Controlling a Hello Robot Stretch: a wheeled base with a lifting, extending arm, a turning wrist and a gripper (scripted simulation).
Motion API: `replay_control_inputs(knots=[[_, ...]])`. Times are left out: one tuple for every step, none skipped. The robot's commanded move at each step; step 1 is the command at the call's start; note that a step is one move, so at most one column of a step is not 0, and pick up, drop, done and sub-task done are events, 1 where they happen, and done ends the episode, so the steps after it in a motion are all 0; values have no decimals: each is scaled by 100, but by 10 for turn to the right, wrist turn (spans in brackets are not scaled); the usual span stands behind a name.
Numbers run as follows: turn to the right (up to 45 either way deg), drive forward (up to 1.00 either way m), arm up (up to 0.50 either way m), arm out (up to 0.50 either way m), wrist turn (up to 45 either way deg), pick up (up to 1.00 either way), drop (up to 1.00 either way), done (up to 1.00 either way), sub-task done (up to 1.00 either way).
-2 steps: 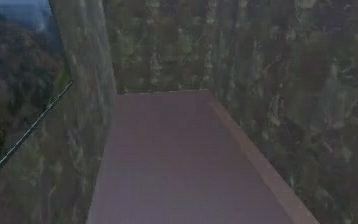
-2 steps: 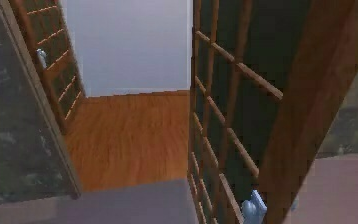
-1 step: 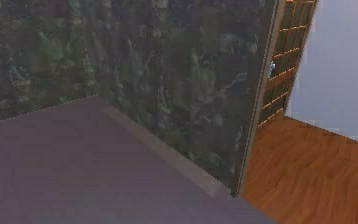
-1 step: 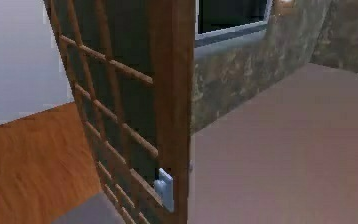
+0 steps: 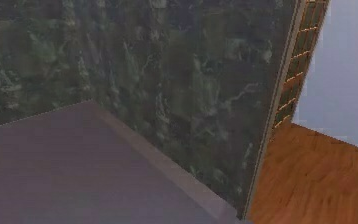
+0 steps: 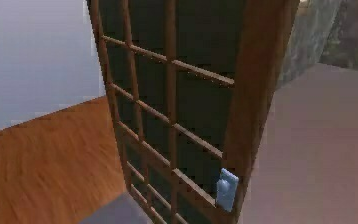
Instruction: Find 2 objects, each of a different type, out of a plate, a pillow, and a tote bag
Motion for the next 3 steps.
replay_control_inputs(knots=[[450,0,0,0,0,0,0,0,0],[0,100,0,0,0,0,0,0,0],[30,0,0,0,0,0,0,0,0]])
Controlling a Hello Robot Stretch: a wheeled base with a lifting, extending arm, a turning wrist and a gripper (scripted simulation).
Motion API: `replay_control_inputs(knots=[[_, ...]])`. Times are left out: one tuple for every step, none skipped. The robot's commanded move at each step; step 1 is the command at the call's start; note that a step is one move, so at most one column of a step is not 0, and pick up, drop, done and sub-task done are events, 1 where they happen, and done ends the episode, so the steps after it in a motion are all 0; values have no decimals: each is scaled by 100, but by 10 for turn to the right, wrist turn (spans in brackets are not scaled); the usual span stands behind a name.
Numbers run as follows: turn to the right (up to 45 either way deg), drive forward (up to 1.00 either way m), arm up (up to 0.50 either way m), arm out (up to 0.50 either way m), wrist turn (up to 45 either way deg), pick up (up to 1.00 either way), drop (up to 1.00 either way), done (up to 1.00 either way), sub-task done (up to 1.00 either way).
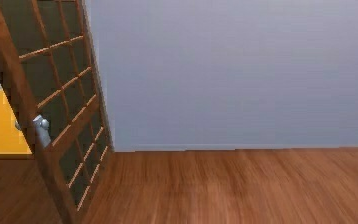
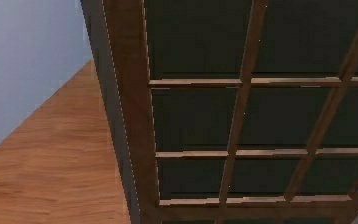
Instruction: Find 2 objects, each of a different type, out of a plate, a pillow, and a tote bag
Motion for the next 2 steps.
replay_control_inputs(knots=[[0,30,0,0,0,0,0,0,0],[-450,0,0,0,0,0,0,0,0]])
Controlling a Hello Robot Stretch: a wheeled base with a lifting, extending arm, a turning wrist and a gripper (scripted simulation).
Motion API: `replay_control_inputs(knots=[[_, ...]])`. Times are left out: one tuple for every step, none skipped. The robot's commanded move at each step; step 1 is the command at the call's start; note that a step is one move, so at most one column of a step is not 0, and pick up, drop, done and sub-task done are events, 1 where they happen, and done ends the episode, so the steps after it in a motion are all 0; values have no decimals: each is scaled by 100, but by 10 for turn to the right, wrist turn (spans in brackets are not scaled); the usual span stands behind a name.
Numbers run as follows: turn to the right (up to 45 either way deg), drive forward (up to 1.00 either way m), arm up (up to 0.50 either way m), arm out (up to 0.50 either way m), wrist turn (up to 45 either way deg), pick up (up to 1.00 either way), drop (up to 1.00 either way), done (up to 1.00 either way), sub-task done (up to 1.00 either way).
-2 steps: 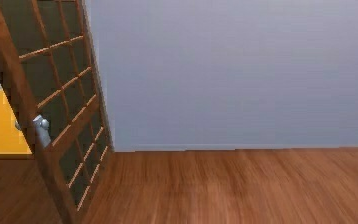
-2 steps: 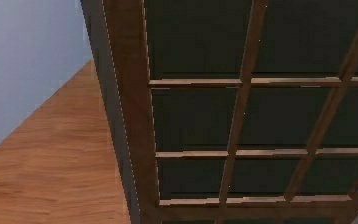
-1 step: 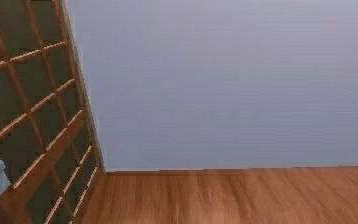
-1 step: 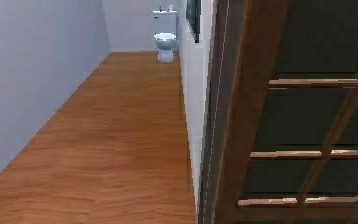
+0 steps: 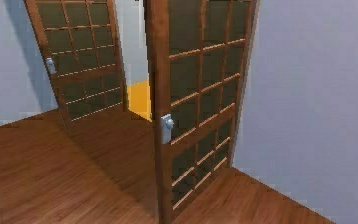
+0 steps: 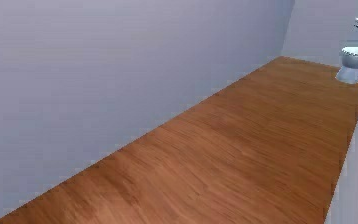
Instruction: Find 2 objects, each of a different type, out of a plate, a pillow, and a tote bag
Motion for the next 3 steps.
replay_control_inputs(knots=[[-90,0,0,0,0,0,0,0,0],[0,35,0,0,0,0,0,0,0],[-180,0,0,0,0,0,0,0,0]])
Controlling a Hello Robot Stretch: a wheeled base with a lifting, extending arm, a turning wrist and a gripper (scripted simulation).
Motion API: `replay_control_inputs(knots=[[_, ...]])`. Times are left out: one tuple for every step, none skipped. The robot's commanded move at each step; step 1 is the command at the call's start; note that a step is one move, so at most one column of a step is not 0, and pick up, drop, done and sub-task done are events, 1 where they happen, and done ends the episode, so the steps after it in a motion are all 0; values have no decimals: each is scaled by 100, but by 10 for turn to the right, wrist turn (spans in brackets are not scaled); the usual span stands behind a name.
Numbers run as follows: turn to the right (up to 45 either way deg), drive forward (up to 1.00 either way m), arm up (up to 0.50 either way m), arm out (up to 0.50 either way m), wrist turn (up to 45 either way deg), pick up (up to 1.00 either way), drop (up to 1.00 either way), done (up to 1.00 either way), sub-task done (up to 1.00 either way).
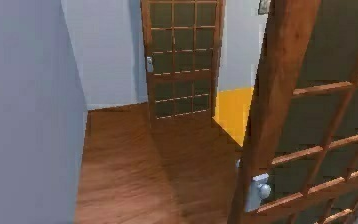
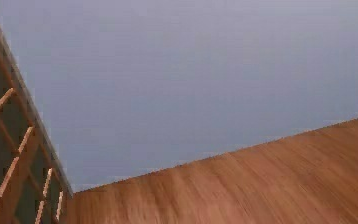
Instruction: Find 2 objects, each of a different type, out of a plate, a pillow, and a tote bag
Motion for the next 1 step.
replay_control_inputs(knots=[[0,60,0,0,0,0,0,0,0]])
